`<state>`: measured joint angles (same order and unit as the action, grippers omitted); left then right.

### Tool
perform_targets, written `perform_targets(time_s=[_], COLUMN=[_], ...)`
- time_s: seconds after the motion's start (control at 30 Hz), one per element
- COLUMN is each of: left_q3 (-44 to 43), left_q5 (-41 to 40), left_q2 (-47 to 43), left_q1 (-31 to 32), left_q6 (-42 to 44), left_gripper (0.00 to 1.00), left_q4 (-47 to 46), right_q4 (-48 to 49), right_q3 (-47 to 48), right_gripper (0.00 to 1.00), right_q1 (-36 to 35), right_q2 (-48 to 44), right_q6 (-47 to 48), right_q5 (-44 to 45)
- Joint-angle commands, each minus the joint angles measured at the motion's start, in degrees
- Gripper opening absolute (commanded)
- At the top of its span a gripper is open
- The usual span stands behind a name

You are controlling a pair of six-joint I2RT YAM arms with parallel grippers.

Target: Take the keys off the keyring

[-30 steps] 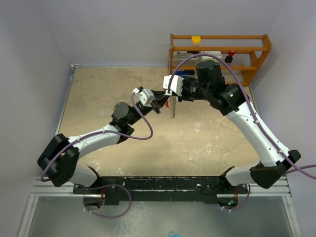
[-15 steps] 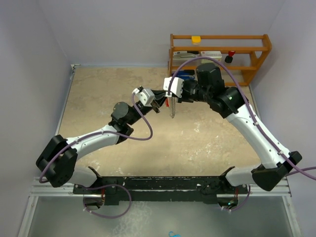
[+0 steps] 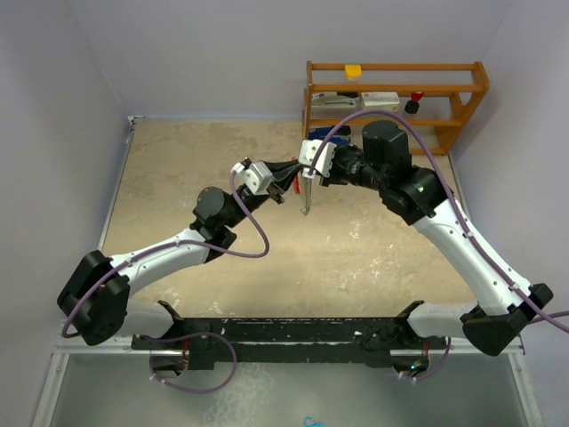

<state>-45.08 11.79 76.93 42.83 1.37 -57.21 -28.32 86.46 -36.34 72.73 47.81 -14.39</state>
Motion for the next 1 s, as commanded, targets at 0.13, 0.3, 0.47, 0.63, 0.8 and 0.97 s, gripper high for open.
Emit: perform_targets(time_s=[0.13,0.3,0.47,0.63,0.8,0.97], left_q3=[1.6,2.3,3.1,3.7,4.2,4.5], left_q5=[-0.3,-0.1,0.0,1.0,2.4,2.8], left_q2=[-2.8,-3.5,-4.7,-5.4,-6.0,-6.4], left_q1=[-0.3,-0.3,-0.3,-0.3,-0.3,-0.3], left_q6=[1.7,1.6,1.7,1.2,0.1,-0.3], left_gripper=[0.0,0.0,0.0,0.0,0.0,0.0], left_q4=[-2.3,-2.6,-4.0,-5.5,-7.2,-8.2], right_q4=[7.0,7.4,7.4,7.6,7.7,7.5], right_q3=[-1.4,-1.7,-1.7,-2.0,-2.2,-2.2], right_gripper=[0.0,0.0,0.0,0.0,0.0,0.0], right_q1=[0.0,0.0,0.1,0.1,0.0,0.0], right_q2=[-2.7,-2.6,-2.3,-2.4,-2.4,-2.4], right_q6=[-1.8,-2.1,-2.2,-2.3,-2.5,-2.5], right_q5=[0.9,0.6,0.7,0.0,-0.7,-1.8])
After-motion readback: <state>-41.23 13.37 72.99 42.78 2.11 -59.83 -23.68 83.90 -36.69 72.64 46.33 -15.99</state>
